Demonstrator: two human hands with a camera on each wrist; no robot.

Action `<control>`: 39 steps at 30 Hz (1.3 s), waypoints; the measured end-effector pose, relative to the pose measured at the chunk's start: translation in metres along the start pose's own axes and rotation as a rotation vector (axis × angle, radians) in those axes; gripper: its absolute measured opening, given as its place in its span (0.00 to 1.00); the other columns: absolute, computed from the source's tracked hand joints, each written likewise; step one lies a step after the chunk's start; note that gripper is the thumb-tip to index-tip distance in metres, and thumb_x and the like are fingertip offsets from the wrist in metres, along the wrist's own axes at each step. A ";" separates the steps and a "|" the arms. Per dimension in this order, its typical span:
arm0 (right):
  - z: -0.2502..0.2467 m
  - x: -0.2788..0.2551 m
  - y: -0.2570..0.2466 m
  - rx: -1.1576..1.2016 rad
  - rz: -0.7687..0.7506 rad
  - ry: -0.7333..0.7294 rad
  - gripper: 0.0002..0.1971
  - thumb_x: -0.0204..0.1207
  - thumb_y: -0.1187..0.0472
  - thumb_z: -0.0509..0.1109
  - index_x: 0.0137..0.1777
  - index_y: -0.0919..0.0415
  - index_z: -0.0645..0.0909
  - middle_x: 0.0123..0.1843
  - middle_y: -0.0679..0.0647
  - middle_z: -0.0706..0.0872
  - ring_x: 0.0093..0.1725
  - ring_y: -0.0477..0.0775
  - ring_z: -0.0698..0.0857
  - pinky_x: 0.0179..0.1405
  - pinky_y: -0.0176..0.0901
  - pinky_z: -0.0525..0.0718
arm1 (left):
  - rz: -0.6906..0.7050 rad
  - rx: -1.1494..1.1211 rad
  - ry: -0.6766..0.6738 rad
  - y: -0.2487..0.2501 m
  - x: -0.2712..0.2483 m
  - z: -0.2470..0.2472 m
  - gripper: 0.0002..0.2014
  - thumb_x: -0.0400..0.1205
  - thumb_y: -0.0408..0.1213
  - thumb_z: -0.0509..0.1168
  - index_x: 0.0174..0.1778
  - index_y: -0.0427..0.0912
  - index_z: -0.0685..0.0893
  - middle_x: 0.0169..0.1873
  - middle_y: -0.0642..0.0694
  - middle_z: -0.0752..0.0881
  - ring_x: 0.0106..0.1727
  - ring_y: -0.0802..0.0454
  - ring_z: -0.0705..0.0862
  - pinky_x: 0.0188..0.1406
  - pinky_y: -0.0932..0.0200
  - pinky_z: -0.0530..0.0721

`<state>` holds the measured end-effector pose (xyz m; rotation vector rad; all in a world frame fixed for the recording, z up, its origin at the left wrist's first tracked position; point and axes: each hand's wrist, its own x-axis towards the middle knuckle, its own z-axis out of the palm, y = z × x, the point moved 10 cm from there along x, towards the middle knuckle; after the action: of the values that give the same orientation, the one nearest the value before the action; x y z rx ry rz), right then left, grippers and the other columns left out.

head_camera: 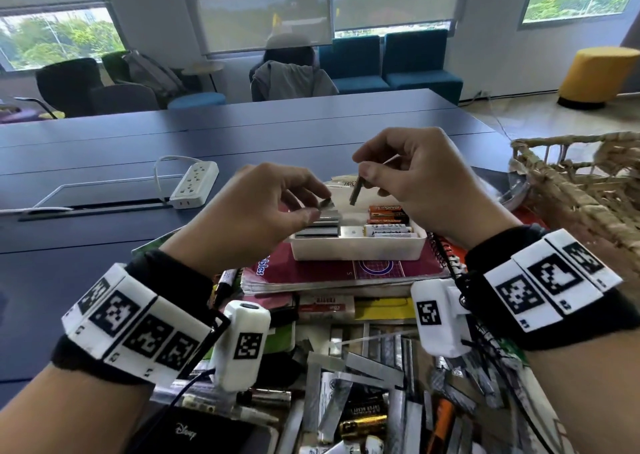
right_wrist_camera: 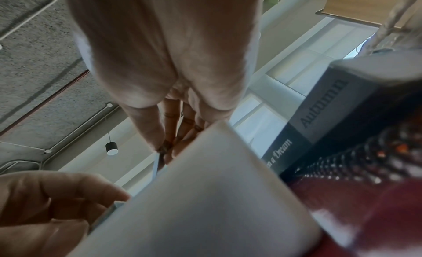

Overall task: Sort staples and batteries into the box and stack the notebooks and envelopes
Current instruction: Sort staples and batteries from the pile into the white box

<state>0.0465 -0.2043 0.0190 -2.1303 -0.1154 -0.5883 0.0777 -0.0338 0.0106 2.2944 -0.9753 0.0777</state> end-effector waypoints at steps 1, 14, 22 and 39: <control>0.000 0.000 0.000 0.009 0.002 0.002 0.04 0.81 0.64 0.76 0.53 0.57 0.90 0.42 0.51 0.92 0.43 0.55 0.92 0.47 0.53 0.91 | 0.000 -0.006 -0.020 0.000 0.000 0.002 0.10 0.80 0.38 0.77 0.54 0.56 0.92 0.42 0.61 0.92 0.45 0.66 0.89 0.44 0.73 0.82; 0.001 0.000 0.006 0.062 0.014 0.011 0.04 0.76 0.67 0.80 0.49 0.60 0.91 0.41 0.54 0.93 0.43 0.56 0.93 0.52 0.58 0.92 | 0.033 -0.020 -0.067 0.004 0.000 0.011 0.12 0.77 0.34 0.79 0.54 0.53 0.92 0.42 0.59 0.93 0.47 0.65 0.90 0.46 0.75 0.81; 0.010 -0.001 0.011 0.042 0.049 -0.019 0.06 0.72 0.65 0.84 0.45 0.56 0.92 0.40 0.52 0.94 0.43 0.55 0.94 0.51 0.56 0.92 | 0.050 0.220 -0.082 0.008 -0.002 0.010 0.10 0.82 0.38 0.72 0.48 0.62 0.92 0.42 0.65 0.88 0.47 0.67 0.82 0.53 0.66 0.79; 0.024 -0.003 0.012 -0.017 0.007 -0.072 0.04 0.74 0.64 0.83 0.45 0.55 0.92 0.37 0.48 0.92 0.37 0.45 0.89 0.41 0.39 0.88 | 0.045 0.347 -0.209 0.016 -0.005 0.016 0.19 0.74 0.51 0.57 0.45 0.59 0.94 0.42 0.66 0.85 0.52 0.56 0.80 0.62 0.45 0.78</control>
<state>0.0560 -0.1922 -0.0031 -2.1686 -0.1436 -0.5099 0.0605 -0.0476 0.0049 2.6370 -1.1985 0.0267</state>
